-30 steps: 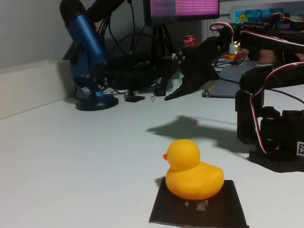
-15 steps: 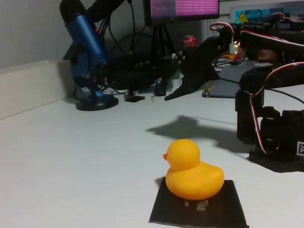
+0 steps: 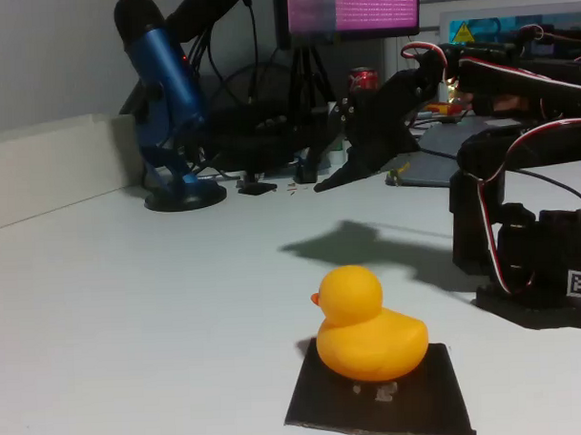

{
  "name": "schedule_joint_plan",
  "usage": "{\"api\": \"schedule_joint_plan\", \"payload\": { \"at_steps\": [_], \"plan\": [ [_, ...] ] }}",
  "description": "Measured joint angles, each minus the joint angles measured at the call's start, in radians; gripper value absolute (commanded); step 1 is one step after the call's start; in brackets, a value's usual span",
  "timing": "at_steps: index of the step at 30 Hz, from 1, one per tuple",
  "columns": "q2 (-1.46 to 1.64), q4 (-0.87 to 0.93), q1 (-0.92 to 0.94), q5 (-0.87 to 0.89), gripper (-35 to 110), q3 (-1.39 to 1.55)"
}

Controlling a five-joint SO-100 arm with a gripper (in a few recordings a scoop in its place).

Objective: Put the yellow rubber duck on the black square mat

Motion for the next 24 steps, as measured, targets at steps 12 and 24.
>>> {"api": "schedule_joint_plan", "payload": {
  "at_steps": [12, 24],
  "plan": [
    [0.015, 0.0, 0.0, 0.0, 9, 0.0],
    [0.012, 0.0, 0.0, 0.0, 9, 0.0]
  ]
}}
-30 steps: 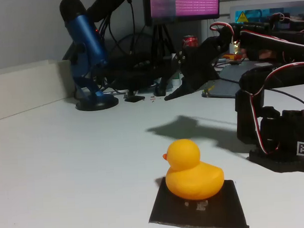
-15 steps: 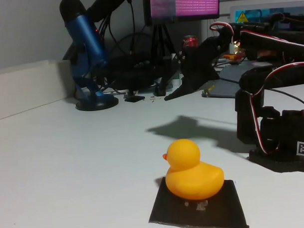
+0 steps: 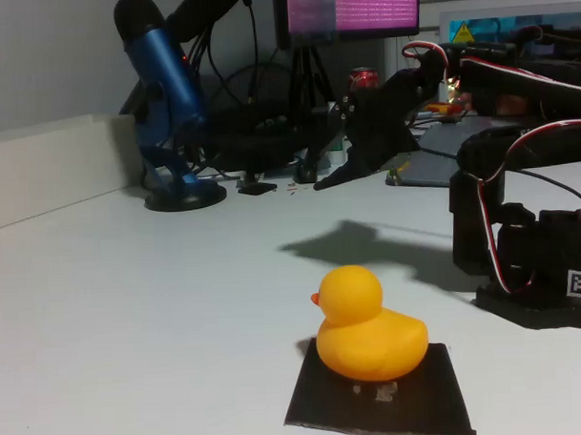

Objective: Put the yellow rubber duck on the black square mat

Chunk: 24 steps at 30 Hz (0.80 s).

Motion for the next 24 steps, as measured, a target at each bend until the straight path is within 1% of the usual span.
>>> {"api": "schedule_joint_plan", "payload": {
  "at_steps": [5, 11, 24],
  "plan": [
    [-0.002, 0.0, 0.0, 0.0, 9, 0.018],
    [0.009, -0.006, 0.0, -0.003, 9, 0.144],
    [0.02, -0.006, 0.0, 0.0, 9, 0.153]
  ]
}}
